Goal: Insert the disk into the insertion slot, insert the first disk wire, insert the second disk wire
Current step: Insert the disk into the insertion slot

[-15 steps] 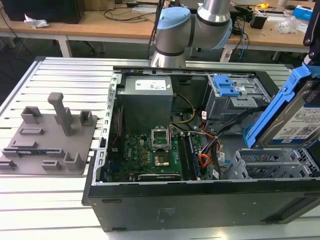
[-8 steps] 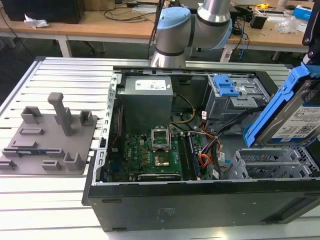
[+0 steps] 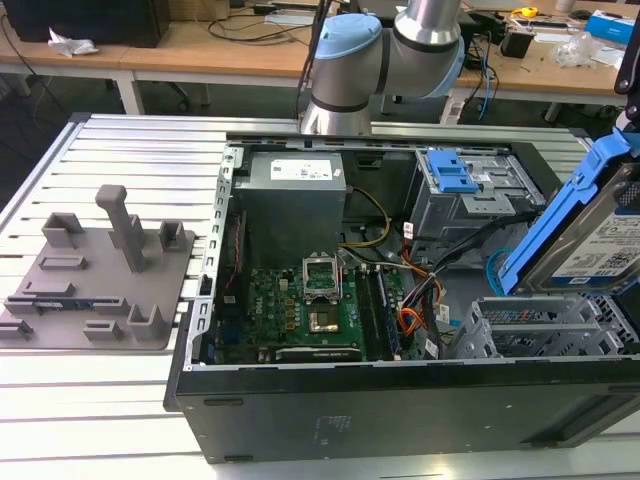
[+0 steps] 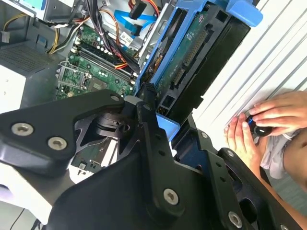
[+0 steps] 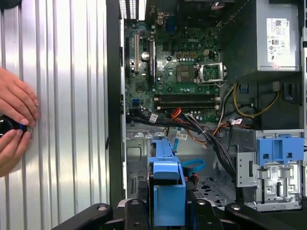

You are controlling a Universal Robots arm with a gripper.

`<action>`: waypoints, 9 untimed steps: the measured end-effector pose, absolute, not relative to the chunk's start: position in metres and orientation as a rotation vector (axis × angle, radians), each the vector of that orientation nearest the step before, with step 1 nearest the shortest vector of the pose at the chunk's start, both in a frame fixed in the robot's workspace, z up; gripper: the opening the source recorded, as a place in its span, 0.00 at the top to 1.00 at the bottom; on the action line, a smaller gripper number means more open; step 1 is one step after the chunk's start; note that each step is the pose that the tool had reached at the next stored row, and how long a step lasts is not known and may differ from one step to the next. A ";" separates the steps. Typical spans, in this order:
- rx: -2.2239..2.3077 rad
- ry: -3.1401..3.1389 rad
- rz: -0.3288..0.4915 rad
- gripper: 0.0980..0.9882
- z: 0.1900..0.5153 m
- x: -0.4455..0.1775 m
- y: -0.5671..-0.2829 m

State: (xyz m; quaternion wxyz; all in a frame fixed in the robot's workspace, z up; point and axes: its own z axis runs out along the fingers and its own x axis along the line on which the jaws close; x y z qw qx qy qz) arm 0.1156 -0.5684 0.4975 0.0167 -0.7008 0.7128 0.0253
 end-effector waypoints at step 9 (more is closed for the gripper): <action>-2.178 2.215 0.079 0.70 0.490 0.121 -0.567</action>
